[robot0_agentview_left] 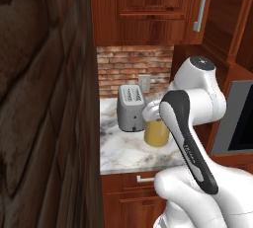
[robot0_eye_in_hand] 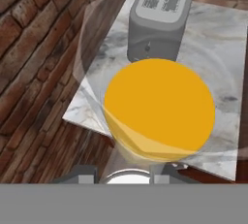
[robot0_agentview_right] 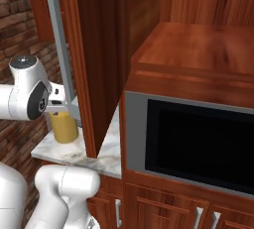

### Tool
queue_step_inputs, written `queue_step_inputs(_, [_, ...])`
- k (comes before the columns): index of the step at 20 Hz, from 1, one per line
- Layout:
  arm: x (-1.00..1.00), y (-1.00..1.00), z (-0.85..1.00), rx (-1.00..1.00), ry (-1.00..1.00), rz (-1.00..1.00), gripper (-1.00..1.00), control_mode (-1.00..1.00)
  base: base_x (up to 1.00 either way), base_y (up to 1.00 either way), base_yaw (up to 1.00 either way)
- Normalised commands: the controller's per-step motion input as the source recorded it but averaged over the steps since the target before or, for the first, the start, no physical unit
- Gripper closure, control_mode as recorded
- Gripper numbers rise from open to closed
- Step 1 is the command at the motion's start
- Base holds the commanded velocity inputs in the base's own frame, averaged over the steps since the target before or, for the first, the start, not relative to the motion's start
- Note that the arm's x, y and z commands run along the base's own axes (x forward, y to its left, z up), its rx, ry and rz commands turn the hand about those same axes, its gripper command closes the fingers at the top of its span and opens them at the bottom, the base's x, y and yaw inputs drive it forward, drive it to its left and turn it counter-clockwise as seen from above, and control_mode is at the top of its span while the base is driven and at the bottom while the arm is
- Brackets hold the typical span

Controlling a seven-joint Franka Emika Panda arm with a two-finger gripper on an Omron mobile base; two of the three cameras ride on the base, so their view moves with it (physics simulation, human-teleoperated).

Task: There is a tray on the dining counter. Grab the cup, mug, and pitcher and place them on the tray. The pitcher may be placed next to the tray if it cannot fit the tray.

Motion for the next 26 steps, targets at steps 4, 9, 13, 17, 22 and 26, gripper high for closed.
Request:
queue_step_inputs(4, [0.0, -0.02, 0.3, 0.0, 0.0, 0.0, 1.0, -1.0, 0.0, 0.0, 0.0])
queue_step_inputs(9, [0.02, -0.05, 0.1, 0.0, 0.0, 0.0, 1.0, -1.0, 0.0, 0.0, 0.0])
queue_step_inputs(13, [0.0, -0.07, 0.01, 0.0, 0.0, 0.0, 1.0, -1.0, 0.0, 0.0, 0.0])
queue_step_inputs(17, [0.0, -0.08, 0.0, 0.0, 0.0, 0.0, 1.0, -1.0, 0.0, 0.0, 0.0])
queue_step_inputs(22, [0.0, -0.01, 0.0, 0.0, 0.0, 0.0, 1.0, 1.0, -0.17, -0.03, 0.0])
queue_step_inputs(26, [0.0, 0.0, 0.0, 0.0, 0.0, 0.0, 1.0, 1.0, -0.7, -0.07, 0.0])
